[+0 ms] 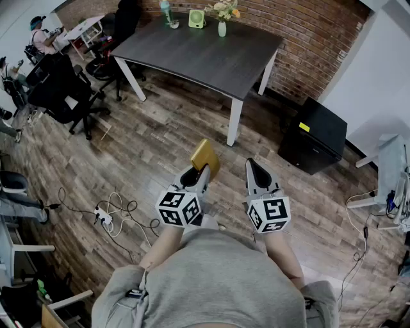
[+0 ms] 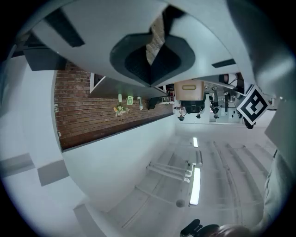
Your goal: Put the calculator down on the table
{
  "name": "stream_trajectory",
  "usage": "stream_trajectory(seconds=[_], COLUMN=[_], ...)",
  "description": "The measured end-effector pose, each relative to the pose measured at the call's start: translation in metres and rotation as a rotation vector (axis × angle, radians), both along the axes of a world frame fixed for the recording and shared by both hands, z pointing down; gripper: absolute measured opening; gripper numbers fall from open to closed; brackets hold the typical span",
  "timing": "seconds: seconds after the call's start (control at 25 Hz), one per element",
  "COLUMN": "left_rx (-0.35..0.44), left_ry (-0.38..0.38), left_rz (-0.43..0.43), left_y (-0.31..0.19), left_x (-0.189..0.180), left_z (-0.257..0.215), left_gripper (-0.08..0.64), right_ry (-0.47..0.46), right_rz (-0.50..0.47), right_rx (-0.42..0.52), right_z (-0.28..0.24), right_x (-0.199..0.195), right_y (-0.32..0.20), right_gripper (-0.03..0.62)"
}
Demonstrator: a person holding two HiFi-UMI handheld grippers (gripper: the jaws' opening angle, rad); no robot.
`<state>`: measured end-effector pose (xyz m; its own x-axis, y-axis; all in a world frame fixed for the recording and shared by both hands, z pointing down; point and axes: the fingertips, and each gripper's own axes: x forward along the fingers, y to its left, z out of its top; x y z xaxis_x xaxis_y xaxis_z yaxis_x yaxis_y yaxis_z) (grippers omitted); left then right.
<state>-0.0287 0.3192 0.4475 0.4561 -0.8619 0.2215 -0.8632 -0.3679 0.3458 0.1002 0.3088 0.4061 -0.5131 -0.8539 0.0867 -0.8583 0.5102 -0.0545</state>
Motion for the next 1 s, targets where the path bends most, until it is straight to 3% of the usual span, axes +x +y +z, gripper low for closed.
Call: stream_trajectory(seconds=[0.56,0.8,1.0], left_rx=[0.015,0.001,-0.002], left_ry=[0.006,0.015,0.018], left_rz=[-0.007,-0.031,-0.041], left_y=[0.026,0.033,0.025], left_x=[0.008,0.001,-0.001], left_z=[-0.002,0.002,0.006], left_gripper=[0.091,0.091,0.091], right_ry=[0.007,-0.019,-0.018], right_rz=[-0.034,-0.067,-0.080], right_rx=[-0.016,-0.087,-0.073], right_z=[0.007,0.018,0.018], right_x=[0.001,-0.008,-0.009], right_y=[0.029,0.031,0.028], right_gripper=[0.002,0.002,0.002])
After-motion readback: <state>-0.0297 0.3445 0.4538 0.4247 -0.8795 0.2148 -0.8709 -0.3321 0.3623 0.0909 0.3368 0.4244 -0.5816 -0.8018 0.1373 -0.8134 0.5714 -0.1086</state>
